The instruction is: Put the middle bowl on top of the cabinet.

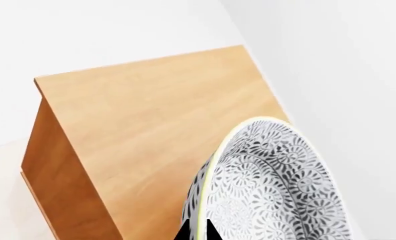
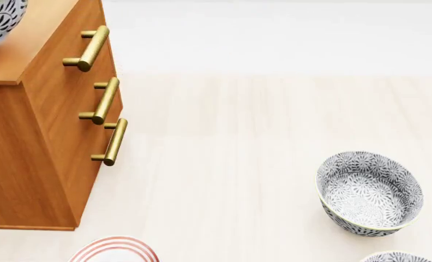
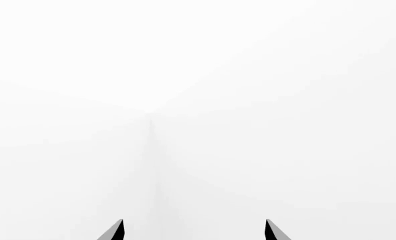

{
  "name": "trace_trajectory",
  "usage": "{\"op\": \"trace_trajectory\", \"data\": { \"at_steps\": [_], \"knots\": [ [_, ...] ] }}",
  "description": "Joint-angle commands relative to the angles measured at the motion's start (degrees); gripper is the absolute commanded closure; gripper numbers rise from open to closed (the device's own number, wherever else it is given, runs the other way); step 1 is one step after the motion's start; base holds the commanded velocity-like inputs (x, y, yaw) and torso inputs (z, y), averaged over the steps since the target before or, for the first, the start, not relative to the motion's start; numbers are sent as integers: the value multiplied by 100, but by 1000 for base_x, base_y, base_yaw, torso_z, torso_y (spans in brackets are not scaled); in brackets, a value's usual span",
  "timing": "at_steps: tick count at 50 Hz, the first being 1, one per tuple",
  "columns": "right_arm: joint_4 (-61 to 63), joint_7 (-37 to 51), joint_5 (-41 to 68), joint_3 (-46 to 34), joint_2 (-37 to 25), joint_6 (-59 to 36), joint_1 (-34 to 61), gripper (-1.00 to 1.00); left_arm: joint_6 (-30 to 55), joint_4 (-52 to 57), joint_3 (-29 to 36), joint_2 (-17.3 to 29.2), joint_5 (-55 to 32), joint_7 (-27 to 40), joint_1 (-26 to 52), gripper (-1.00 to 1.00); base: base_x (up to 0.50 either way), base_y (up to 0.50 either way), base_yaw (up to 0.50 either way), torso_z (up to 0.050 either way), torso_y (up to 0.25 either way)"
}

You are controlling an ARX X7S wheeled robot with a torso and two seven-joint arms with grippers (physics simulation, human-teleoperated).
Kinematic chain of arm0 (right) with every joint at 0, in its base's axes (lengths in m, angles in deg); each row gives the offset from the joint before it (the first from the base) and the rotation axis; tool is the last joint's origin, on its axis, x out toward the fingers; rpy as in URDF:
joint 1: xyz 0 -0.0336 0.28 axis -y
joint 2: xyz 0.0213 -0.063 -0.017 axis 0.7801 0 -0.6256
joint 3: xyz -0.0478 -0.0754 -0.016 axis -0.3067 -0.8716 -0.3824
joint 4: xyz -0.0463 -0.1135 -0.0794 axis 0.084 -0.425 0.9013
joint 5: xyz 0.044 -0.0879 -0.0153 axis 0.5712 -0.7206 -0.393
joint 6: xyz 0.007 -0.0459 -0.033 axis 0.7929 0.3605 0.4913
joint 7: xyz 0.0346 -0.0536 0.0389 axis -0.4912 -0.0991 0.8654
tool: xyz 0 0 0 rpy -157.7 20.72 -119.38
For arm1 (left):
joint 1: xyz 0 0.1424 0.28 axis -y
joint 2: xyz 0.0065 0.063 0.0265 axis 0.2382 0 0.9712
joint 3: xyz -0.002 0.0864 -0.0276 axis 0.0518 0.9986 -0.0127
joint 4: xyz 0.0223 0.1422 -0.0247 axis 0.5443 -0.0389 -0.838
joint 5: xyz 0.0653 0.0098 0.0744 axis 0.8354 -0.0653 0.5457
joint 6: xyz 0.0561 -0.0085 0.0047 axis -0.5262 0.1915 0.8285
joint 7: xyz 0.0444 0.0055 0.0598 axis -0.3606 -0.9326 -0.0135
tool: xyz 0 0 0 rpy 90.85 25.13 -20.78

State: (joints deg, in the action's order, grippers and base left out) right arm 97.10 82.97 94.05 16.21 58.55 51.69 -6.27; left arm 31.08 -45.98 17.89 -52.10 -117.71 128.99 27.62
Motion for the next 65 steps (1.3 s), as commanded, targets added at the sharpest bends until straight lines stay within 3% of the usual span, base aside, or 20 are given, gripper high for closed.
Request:
{"op": "trace_trajectory", "data": {
  "at_steps": [1,27,28,44,65],
  "knots": [
    [-2,-251,-66,162,144,84,6,-100,-90,-268,-165,-265,245,-346,-130,100,0,0,0,0,0],
    [-1,-316,-16,232,205,153,2,-100,-16,-617,24,-349,436,-452,-286,100,0,0,0,0,0],
    [-1,-318,-17,233,204,153,3,-100,-23,-601,14,-334,430,-450,-291,-100,0,0,0,0,0],
    [-1,-323,-7,242,202,150,3,-100,-160,52,12,-110,663,-308,-112,-100,0,0,0,0,0],
    [-1,-135,-239,232,201,122,4,-100,-784,2769,-168,900,1158,809,-245,-100,0,0,0,0,0]
  ]
}}
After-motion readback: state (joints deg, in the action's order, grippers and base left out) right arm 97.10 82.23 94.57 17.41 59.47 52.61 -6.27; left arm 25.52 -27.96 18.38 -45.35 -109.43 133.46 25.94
